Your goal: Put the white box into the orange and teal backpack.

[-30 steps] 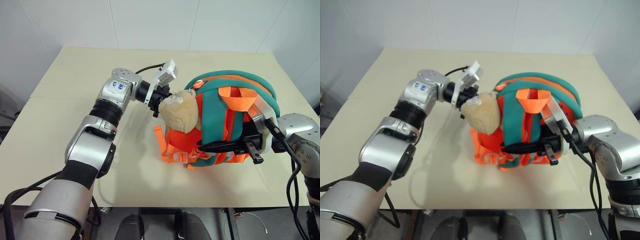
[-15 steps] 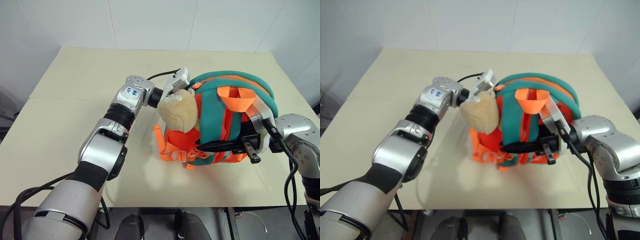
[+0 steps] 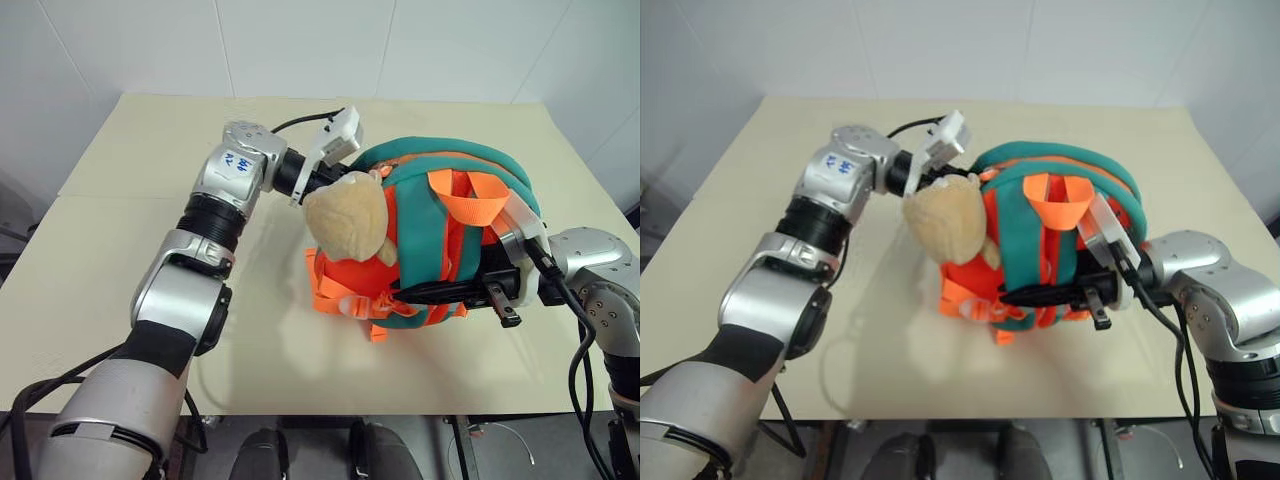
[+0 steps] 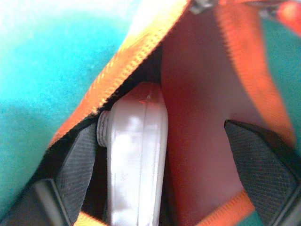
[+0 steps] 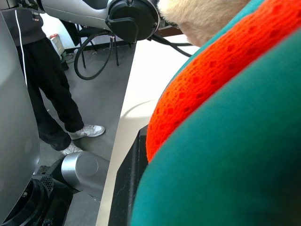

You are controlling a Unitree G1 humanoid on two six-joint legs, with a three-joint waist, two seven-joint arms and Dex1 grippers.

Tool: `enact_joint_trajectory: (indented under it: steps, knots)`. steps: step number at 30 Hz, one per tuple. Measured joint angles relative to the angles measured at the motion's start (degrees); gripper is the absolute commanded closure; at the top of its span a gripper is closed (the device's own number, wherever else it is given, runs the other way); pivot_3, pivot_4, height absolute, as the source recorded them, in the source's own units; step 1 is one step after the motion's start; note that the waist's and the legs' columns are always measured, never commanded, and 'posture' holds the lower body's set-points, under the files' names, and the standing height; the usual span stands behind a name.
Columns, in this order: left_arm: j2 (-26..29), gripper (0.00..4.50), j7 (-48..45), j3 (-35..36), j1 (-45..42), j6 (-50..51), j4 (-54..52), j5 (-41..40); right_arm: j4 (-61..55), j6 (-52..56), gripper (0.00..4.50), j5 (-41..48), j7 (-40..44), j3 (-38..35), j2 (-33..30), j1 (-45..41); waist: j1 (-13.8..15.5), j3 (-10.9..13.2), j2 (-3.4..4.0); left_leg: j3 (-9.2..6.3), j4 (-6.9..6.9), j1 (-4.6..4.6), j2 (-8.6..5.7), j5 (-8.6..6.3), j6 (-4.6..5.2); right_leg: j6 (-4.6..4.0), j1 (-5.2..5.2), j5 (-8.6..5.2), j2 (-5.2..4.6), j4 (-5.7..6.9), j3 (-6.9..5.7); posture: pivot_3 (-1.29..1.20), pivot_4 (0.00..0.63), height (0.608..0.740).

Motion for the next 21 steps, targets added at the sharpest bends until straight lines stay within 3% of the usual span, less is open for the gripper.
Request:
enact_joint_trajectory:
  steps: [14, 21]
  knots:
    - [7.8, 0.02, -0.4, 0.8, 5.2, 5.4, -13.5, -2.8, -0.5, -0.1, 3.96, -0.5, 0.0, 0.0, -0.2, 1.0, 0.1, 0.0, 0.00, 0.01, 0.02, 0.00, 0.00, 0.00, 0.00, 0.00, 0.02, 0.00, 0.01, 0.03, -0.01, 0.00, 0.150, 0.740]
    - [16.1, 0.02, -0.4, 2.9, 5.7, 8.5, -16.9, -6.0, -0.5, -0.1, 3.96, -0.6, -0.3, -0.1, -0.4, 1.3, -0.1, 0.0, 0.01, 0.01, 0.02, 0.03, 0.02, 0.00, 0.00, 0.00, 0.02, 0.00, 0.02, 0.06, 0.00, 0.00, 0.150, 0.740]
